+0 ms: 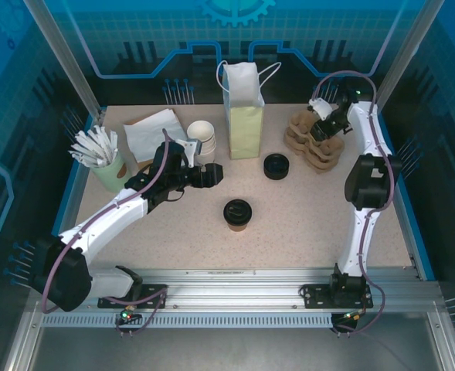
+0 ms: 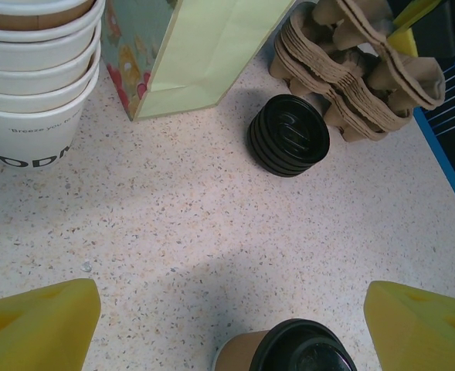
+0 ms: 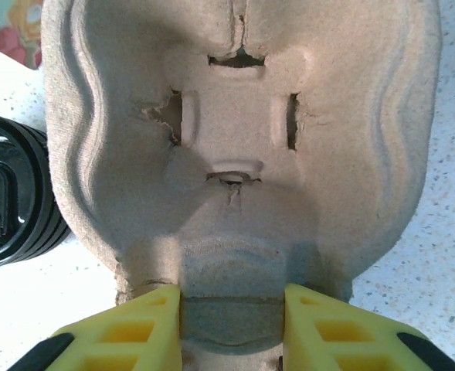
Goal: Pack the takeout coffee
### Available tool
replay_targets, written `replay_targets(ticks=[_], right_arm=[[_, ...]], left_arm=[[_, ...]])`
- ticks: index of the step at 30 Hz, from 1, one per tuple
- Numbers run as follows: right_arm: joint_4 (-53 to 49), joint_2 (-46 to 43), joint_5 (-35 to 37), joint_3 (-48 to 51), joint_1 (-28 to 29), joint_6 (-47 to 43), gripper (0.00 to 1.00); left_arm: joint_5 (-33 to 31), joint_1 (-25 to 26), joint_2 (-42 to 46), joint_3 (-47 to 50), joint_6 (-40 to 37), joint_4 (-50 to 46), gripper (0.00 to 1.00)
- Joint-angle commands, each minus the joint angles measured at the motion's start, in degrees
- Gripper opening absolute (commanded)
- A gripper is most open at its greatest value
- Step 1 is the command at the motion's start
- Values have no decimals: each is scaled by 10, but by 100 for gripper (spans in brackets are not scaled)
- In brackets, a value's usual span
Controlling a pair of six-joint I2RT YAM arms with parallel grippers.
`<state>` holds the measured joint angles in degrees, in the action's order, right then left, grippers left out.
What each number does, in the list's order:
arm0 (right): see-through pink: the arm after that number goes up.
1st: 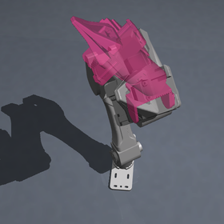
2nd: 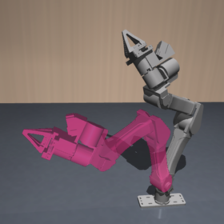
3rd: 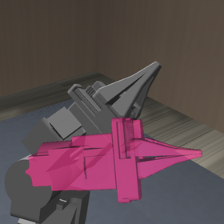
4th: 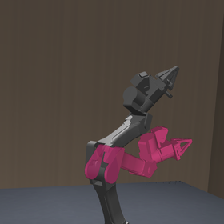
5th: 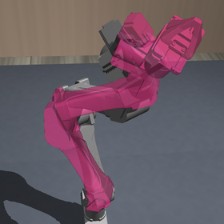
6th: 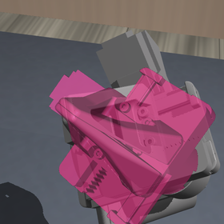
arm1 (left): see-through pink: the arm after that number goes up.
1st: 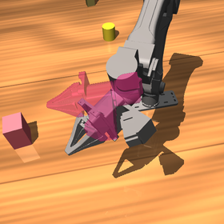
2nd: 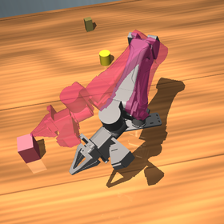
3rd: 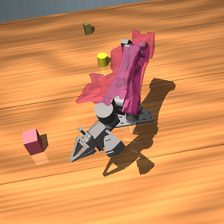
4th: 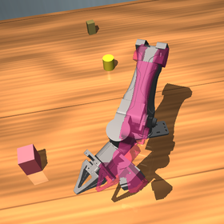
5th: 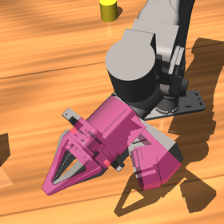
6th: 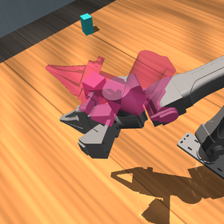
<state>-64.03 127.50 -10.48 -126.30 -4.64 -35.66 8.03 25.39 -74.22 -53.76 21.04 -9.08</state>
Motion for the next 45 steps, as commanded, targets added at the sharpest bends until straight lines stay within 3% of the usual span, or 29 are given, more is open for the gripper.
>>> replay_targets(ticks=[1,8,13,18,24,30,39,45], right_arm=[[-6,-35,4,4,12,34,33],[29,-130,-21,79,19,164,32],[139,-282,-107,277,28,289,32],[241,-416,-154,461,47,380,32],[319,-522,-197,579,48,458,32],[343,-532,-207,607,39,477,32],[350,-525,-228,611,24,478,31],[349,-525,-233,613,22,477,30]], left_arm=[[13,-3,14,13,11,10,90],[29,9,35,9,24,33,86],[24,66,25,-7,28,95,84],[26,132,-49,-73,31,132,82],[72,173,-164,-166,52,159,81],[115,195,-235,-217,73,176,80],[114,193,-281,-243,87,178,63],[122,186,-293,-239,102,194,58]])
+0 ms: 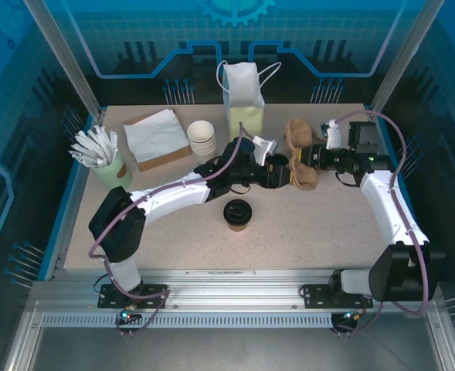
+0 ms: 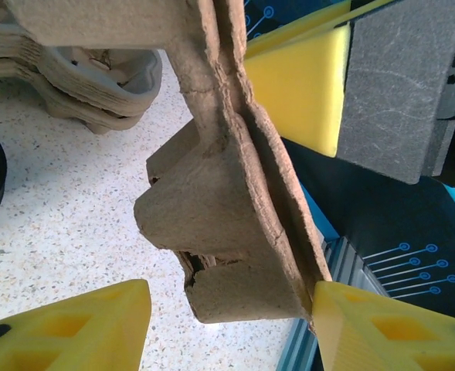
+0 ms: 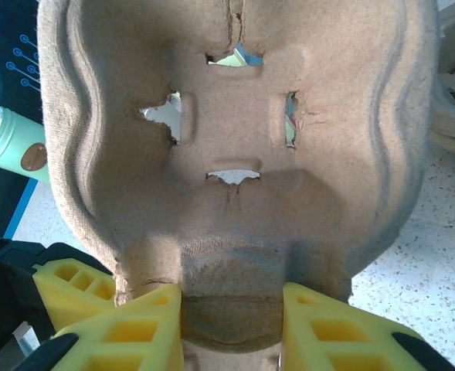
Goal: Pack the takeout coffee
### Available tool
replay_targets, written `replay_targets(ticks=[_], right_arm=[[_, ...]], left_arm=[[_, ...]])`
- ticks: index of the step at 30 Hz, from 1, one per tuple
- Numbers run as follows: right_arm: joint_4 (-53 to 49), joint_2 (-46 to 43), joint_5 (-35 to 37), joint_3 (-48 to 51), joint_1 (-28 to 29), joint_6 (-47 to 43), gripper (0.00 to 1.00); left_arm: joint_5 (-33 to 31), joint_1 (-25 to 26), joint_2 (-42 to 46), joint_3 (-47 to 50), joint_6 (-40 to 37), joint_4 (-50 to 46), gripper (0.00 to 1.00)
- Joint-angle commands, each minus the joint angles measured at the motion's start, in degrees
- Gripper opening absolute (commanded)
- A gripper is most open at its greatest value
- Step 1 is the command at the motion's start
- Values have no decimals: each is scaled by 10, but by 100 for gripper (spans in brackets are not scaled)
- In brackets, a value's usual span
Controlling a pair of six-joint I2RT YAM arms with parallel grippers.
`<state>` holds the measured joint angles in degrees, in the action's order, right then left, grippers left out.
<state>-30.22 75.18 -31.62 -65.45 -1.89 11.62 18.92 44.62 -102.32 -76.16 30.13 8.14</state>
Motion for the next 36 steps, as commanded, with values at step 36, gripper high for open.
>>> replay_targets(ticks=[36], right_arm=[[-90,-15,234,-101,20,-62,27]], left_arm=[[-15,-28,-88,-95,4,-6,63]])
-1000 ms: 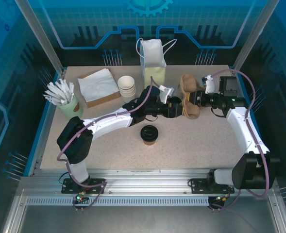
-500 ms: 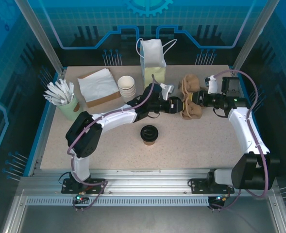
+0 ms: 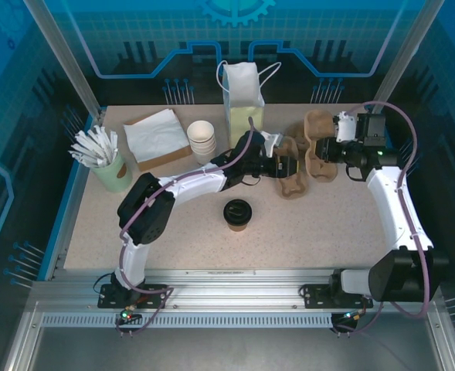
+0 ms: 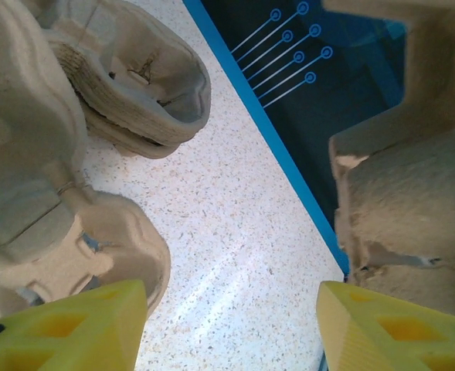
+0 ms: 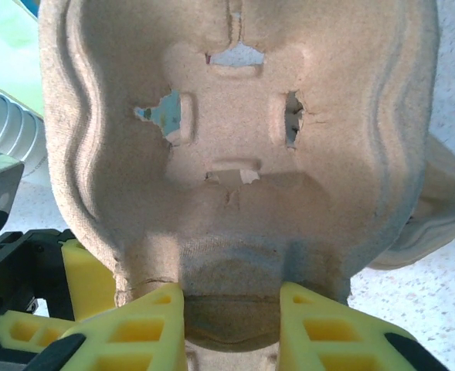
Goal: Pack the takeout coffee
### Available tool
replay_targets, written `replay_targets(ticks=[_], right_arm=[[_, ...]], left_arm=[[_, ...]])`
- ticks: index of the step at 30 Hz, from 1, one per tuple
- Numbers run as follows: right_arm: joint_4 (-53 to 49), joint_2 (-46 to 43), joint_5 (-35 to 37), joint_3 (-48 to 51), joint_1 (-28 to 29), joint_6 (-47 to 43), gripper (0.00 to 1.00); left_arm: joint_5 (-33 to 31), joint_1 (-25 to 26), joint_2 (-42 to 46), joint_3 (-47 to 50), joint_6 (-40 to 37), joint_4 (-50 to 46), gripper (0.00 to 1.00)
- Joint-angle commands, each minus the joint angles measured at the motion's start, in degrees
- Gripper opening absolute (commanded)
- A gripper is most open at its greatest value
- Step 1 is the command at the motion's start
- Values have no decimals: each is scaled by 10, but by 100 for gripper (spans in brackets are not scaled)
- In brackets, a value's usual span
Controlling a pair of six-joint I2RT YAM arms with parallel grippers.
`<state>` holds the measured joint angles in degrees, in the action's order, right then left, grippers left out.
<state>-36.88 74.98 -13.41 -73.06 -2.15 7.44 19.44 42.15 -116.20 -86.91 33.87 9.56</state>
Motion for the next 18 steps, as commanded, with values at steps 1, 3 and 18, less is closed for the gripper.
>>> replay_targets(ticks=[1,3,18], right_arm=[[-25,-18,62,-26,28,-21,28],[-29,-32,79,-24,43,-24,28],[-72,-53,127,89,258,-15,28]], left_arm=[[-27,-4,65,23,-43,-25,64],[-42,-4,107,55,-64,-35,66],[-182,-103,463,331,-105,-197,75]])
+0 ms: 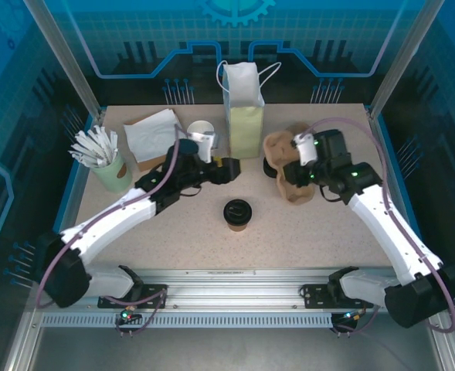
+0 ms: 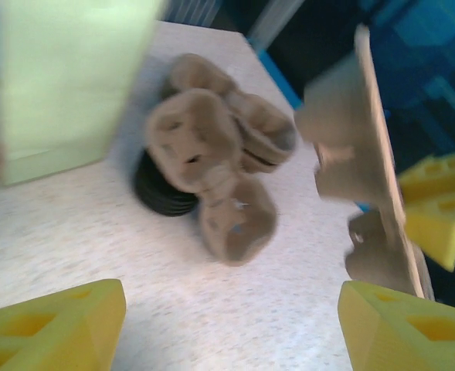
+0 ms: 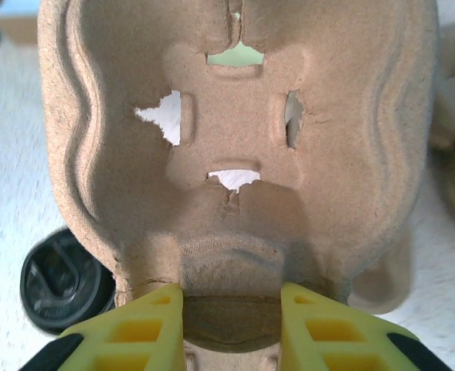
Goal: Pack the takeout coffee
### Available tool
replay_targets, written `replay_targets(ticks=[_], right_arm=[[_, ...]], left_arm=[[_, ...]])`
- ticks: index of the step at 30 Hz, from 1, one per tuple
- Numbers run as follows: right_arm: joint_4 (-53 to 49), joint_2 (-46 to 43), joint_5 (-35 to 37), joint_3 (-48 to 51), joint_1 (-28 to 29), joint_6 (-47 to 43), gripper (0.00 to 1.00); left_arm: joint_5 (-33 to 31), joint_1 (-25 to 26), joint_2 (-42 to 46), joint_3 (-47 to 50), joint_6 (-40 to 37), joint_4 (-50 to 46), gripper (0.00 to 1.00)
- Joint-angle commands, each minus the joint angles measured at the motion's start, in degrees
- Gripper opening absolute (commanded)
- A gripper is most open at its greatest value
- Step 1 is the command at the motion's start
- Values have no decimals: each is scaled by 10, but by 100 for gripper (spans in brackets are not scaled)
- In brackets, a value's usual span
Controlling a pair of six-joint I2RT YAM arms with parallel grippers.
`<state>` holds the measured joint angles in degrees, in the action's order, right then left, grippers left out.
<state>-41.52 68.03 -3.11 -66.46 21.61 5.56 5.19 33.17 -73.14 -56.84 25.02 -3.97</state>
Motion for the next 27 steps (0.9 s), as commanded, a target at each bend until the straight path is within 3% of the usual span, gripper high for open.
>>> replay_targets(ticks=[1,6,15,27], right_arm=[[-26,23,26,31,23,3,28],[-8,75,22,78,45,14,29],[67,185,21,117,90,49,31],[97,213,31,102,183,107,30]], left_arm=[[-46,-19,49,41,-17,-71,76],[-66,-29,96,68,-19,-95,77],[-71,-35,99,75,-24,-105,78],[-78,-44,106,91,-30,-101,78]])
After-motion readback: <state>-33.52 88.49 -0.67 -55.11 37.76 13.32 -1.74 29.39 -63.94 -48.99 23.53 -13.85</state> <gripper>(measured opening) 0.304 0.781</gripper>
